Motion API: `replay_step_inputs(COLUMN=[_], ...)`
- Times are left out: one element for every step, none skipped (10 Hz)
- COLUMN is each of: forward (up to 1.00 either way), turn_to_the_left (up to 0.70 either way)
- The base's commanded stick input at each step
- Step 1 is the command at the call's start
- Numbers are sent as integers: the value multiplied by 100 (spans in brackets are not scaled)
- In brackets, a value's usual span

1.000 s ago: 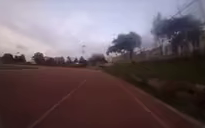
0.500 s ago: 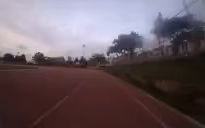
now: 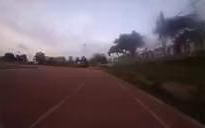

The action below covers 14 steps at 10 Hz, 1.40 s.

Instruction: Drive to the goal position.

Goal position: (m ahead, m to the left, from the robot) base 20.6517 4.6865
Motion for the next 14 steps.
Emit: replay_step_inputs(forward=[70,70,70,70,70,70,70,70,70,70,70,70,70,70], turn_to_the_left=[0,0,0,0,0,0,0,0,0,0,0,0,0,0])
